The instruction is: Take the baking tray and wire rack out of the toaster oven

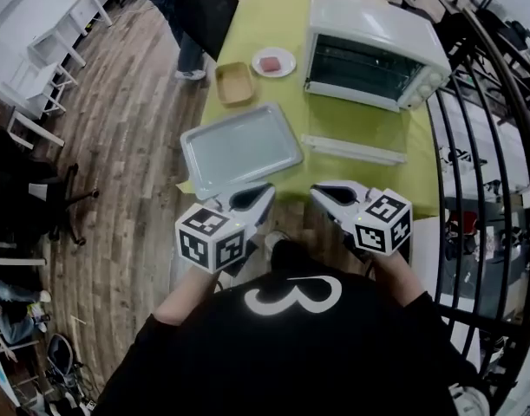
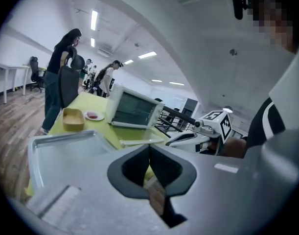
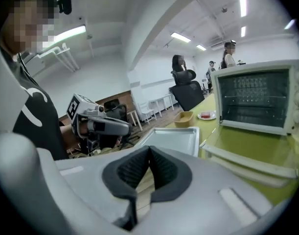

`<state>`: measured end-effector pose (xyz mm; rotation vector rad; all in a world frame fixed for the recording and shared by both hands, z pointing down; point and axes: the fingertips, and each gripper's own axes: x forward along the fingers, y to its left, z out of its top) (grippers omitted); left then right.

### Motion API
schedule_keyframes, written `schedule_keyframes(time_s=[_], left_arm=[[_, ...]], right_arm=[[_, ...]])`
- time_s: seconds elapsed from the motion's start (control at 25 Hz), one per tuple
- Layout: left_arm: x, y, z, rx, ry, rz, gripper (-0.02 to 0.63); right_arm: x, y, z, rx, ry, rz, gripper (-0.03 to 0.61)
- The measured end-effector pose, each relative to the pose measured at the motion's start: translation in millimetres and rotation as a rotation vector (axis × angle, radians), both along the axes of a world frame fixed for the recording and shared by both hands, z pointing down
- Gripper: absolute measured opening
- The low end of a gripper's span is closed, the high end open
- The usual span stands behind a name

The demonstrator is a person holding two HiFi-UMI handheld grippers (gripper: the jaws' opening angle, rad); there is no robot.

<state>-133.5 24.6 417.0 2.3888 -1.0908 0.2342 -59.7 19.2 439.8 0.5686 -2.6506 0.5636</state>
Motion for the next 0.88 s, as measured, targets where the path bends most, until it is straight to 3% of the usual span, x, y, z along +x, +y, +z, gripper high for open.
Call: schedule_keyframes(time_s=[0.2, 0.44, 0.68, 0.88], left_arm=[[45, 7, -33, 0.094, 0.03, 0.124, 0.011], [85, 0, -57, 0.156, 0.018, 0.203, 0.011], [119, -40, -57, 0.152, 0.0, 0.225, 0.011], [146, -97, -54, 0.103, 0.016, 0.184, 0.011]], right_arm=[[38, 12, -41, 0.116, -0.046, 0.129, 0.002], [92, 3, -65, 0.153, -0.077, 0.286, 0.002], [130, -33, -69, 0.151, -0.108, 0.361, 0.002], [169, -90, -66, 0.097, -0.175, 0.414, 0.002]])
